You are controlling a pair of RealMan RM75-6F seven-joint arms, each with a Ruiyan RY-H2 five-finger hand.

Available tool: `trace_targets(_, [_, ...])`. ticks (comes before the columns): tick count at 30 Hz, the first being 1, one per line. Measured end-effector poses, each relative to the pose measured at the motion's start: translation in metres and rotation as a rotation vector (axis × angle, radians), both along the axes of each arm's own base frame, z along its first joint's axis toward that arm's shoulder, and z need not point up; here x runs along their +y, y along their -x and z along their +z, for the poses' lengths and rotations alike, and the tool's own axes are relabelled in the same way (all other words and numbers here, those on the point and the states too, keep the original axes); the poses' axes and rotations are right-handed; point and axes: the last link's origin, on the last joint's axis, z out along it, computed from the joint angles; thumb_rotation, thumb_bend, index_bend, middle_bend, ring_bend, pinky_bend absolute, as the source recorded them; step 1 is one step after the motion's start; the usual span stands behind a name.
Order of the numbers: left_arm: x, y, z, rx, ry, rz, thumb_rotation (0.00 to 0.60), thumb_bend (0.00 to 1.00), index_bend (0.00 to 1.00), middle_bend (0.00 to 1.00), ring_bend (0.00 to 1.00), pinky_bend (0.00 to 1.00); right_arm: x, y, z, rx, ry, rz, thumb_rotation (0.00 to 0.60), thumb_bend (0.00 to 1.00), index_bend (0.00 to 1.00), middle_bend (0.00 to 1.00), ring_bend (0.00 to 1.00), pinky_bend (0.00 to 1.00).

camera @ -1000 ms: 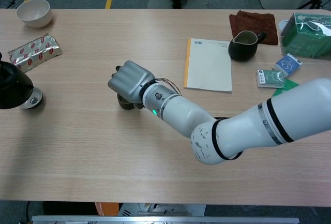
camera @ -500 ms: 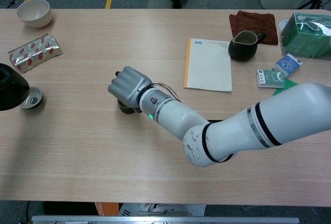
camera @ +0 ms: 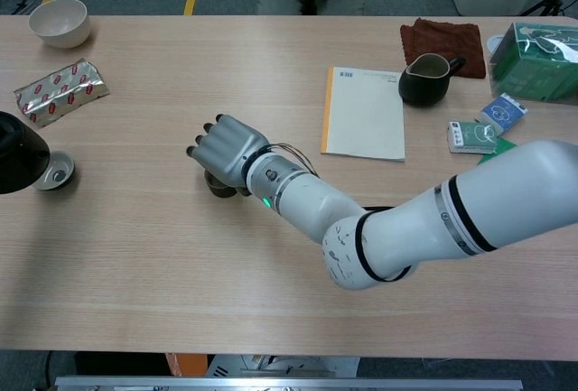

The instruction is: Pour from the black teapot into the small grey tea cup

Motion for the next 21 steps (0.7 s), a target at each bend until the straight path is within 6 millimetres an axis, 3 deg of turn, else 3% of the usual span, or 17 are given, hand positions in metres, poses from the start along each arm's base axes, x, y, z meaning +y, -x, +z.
trace_targets(6, [0.001, 0.001, 0.000, 0.000, 0.001, 0.002, 0.600, 0.27, 0.95, 1.00, 0.81, 0.01, 0.002, -0.002, 0.004, -0.013, -0.013, -0.001, 0.600, 0.32, 0.07, 0.14, 0.08, 0.13])
trace_targets(11, [0.002, 0.000, 0.001, 0.000, 0.001, -0.002, 0.599, 0.27, 0.95, 1.00, 0.81, 0.01, 0.000, -0.004, 0.020, -0.042, -0.019, 0.007, 0.600, 0.32, 0.07, 0.14, 0.08, 0.13])
trace_targets(15, [0.004, -0.002, -0.001, 0.005, 0.007, -0.008, 0.599, 0.27, 0.95, 1.00, 0.81, 0.01, -0.004, 0.000, 0.044, -0.059, -0.013, 0.012, 0.600, 0.32, 0.07, 0.14, 0.08, 0.13])
trace_targets(21, [0.008, -0.005, -0.004, 0.007, 0.017, -0.019, 0.599, 0.27, 0.95, 1.00, 0.81, 0.01, -0.008, 0.015, 0.097, -0.086, 0.010, 0.013, 0.600, 0.32, 0.07, 0.14, 0.08, 0.13])
